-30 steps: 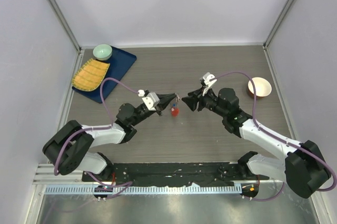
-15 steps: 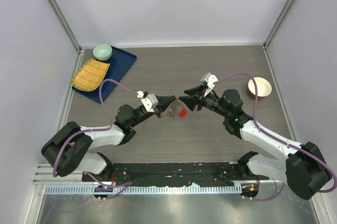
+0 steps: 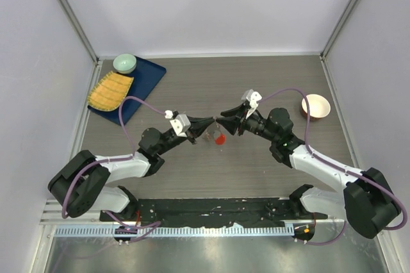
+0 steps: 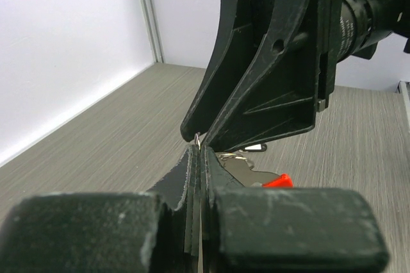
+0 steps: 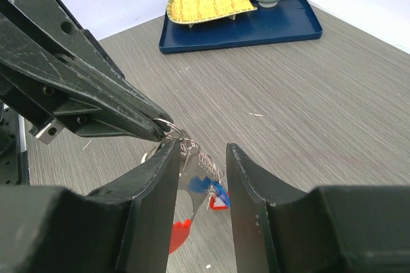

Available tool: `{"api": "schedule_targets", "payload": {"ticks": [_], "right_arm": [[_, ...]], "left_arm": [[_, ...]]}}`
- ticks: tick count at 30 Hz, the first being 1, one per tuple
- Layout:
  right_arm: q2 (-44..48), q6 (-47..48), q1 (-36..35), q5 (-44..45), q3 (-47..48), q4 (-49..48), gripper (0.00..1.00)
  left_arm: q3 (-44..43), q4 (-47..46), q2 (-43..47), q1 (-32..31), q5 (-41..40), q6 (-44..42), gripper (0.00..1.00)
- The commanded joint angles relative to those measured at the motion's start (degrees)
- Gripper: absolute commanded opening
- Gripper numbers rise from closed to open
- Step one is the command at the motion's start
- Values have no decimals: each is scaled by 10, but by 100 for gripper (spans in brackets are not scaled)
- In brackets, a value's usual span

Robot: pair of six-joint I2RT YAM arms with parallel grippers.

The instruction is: Put the keys on the keyring

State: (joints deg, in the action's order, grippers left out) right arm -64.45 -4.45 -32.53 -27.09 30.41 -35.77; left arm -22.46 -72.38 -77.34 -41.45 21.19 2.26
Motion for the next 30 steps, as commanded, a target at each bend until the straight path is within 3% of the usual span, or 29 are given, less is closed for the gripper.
{"api": "schedule_targets", "payload": {"ticks": [1,16,30], "right_arm": [[-14,9,1,-22,27,-40,41],[-7,35,1,-56,24,-63,47],[11,103,1,-99,23,-65,44]], "left_arm": [[-6,-162,23,1,11,9,0],[-8,-162,16,1,38,23,0],[-7,-149,4,1,54,35,0]]}}
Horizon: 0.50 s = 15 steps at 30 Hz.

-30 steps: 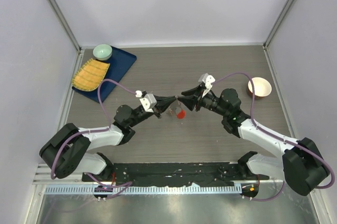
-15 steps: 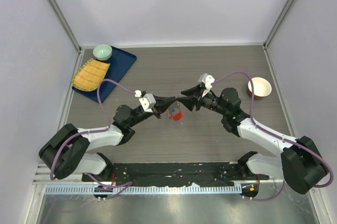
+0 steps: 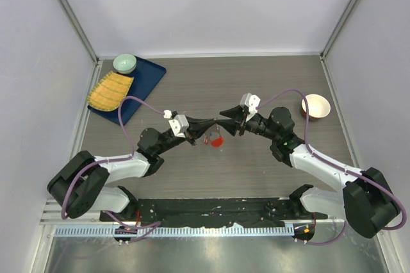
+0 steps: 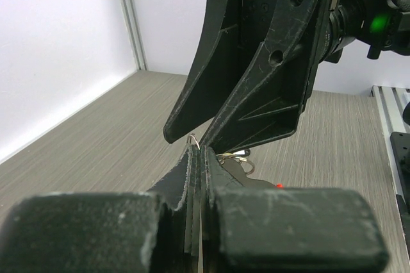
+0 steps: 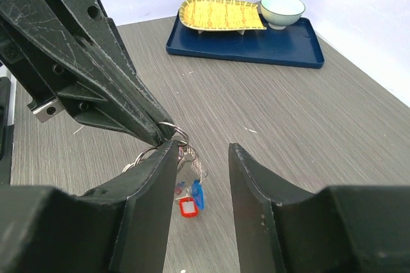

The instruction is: Put the keys on the keyring

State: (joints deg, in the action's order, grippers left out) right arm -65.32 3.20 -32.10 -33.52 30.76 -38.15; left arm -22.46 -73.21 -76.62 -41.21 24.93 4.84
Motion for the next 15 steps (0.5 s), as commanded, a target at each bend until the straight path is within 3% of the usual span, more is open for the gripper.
{"api": "schedule_targets", "payload": {"ticks": [1,9,15], "right_arm": [[20,28,-3,-29,20,-40,43],[20,35,-3,-28,13,-42,35],[17,38,-3,-55,18,-39,18]], "left_arm": [[-6,-137,-3,-1,14,9,0],[2,-123,-2,-2,14,9,0],[9,-123,-3,-1,13,14,0]]}}
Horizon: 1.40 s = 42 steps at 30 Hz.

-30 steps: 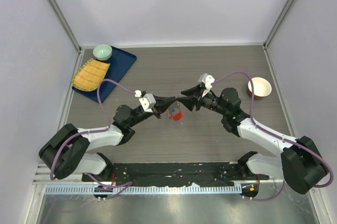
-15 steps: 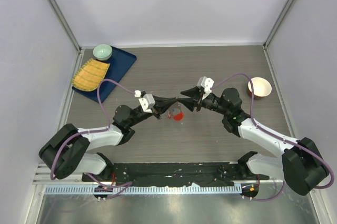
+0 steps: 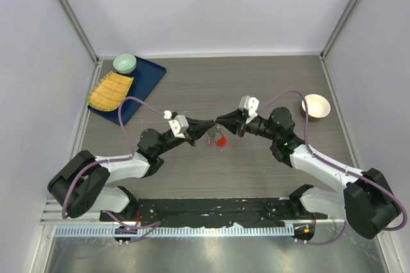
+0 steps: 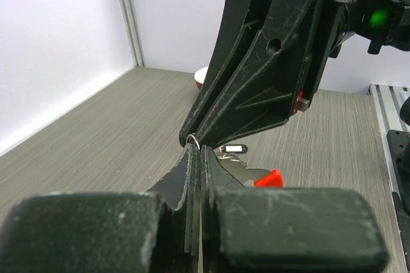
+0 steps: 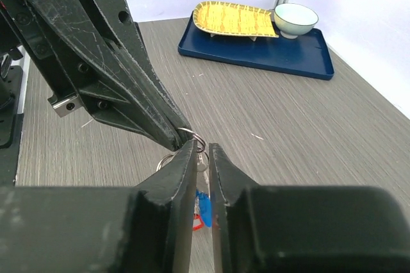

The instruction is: Put the keys on the keyring

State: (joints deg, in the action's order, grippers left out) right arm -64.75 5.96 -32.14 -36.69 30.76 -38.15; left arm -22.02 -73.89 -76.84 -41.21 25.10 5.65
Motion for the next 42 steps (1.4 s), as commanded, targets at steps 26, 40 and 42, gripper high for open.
{"api": "schedule_targets", "payload": {"ticks": [26,40,42], "right_arm": [[-1,259,-29,-22,182,354,1],[-11,298,-91,1,208,432,1],[-10,299,-94,2,207,431,1]], "left_arm": [[-88,458,199,-2,-106,13,40],[-250,816,202,-1,-30,-54,49],[-273,857,200,0,-28,-54,49]]}}
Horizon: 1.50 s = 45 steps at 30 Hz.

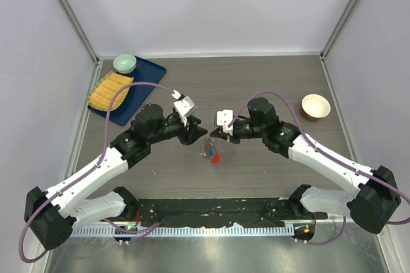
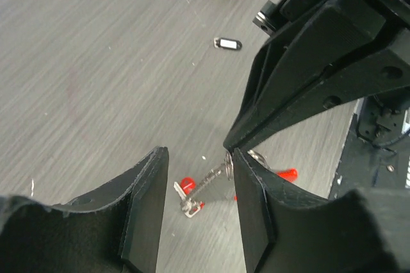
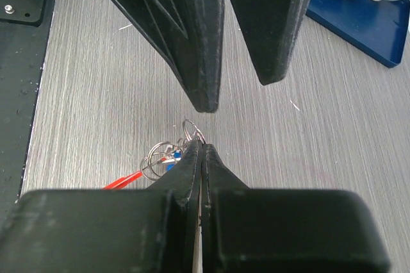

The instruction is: Put the keys on the keyring

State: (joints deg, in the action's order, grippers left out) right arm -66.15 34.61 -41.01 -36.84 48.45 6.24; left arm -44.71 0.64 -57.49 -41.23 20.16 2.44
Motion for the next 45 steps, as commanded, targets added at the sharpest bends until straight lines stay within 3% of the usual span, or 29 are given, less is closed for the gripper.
{"api": "schedule_targets", "payload": {"ticks": [1,6,13,23,45], "right_arm": [[3,12,-7,5,30,-13,1],[5,12,-13,7,24,-17,1],[3,10,-17,4,19,-25,1],[1,6,-21,2,17,-27,1],[0,3,-25,2,17,-30,1]], "left_arm": [[-55,127,3,-1,22,-21,49],[-118,206,-33,-1,30,61,43],[-129,206,-61,-2,43,124,42],[-143,216,-90,-1,68,123,39],[-162,244,-126,-1,95,92,20]]}}
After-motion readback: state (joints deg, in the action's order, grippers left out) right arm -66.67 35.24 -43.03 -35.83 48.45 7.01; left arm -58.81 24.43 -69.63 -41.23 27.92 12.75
